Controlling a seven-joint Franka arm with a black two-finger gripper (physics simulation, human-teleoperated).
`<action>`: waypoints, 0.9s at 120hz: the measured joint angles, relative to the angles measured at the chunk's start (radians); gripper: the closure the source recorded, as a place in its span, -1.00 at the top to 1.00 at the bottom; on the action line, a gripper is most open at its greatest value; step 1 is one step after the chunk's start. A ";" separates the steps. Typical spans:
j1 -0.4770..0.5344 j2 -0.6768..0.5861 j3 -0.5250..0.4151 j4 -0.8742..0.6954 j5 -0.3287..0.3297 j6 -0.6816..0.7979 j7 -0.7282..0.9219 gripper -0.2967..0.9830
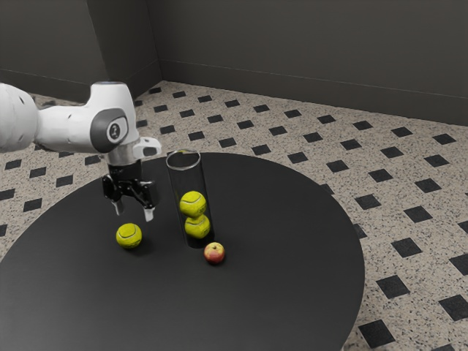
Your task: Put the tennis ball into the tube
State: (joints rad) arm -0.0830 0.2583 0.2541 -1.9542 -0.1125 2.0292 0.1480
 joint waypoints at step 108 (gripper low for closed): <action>0.022 0.137 0.037 -0.097 -0.020 0.322 0.021 0.51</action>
State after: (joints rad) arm -0.0613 0.3957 0.2914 -2.0511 -0.1324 2.3513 0.1694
